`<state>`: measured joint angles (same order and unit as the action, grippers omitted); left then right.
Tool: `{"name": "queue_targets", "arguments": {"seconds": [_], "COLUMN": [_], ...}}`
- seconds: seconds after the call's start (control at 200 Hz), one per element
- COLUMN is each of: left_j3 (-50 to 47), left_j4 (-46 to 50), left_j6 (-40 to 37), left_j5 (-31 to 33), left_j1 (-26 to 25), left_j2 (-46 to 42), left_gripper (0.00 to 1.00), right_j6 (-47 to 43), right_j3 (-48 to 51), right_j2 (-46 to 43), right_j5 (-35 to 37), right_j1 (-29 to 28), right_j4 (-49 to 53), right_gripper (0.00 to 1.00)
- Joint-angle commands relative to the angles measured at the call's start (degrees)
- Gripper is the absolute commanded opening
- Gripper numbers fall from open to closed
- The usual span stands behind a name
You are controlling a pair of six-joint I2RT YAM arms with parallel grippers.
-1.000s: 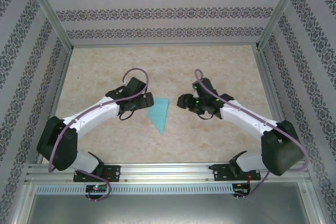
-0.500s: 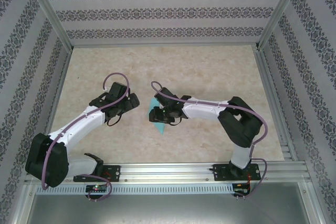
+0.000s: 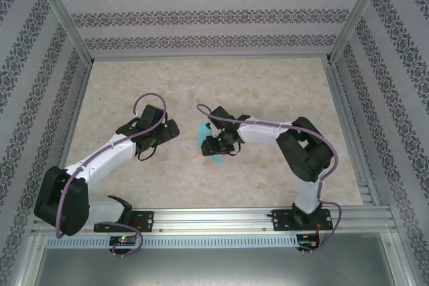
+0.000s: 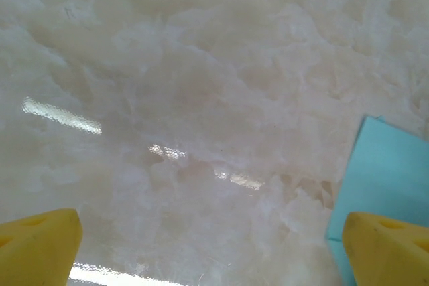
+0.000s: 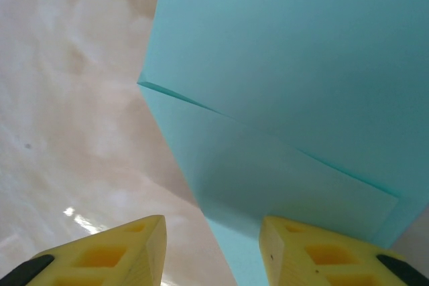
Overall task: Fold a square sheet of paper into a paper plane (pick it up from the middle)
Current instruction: Move the paper to the center of the table.
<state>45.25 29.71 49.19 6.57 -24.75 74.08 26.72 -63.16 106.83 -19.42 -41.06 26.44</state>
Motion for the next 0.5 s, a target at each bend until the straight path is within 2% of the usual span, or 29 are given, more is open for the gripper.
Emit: {"name": "queue_targets", "arguments": {"seconds": [0.0,0.14,0.29,0.385,0.495], "left_j3": [0.8,0.9,0.9,0.8,0.9], "left_j4": [-2.1,-3.1,-4.4,-5.2,-5.4], "left_j6": [0.1,0.0,-0.2,-0.1,-0.4], "left_j5": [-1.7,-4.3,-6.8,-7.6,-7.8], "left_j1": [0.8,0.8,0.8,0.8,0.8], "left_j2": [0.5,0.9,1.0,1.2,1.4], "left_gripper": [1.0,1.0,1.0,1.0,1.0], "right_j6": [-11.5,-10.9,4.3,10.8,12.9], "right_j3": [4.0,4.6,6.3,6.7,1.7], "right_j2": [-2.4,-8.8,-14.1,-12.8,-7.3], "right_j5": [4.1,3.5,6.0,7.6,10.6], "right_j1": [4.4,5.3,5.1,3.2,2.2], "right_j4": [7.4,5.2,-1.9,-6.3,-4.3], "right_gripper": [0.42,0.43,0.45,0.45,0.44]}}
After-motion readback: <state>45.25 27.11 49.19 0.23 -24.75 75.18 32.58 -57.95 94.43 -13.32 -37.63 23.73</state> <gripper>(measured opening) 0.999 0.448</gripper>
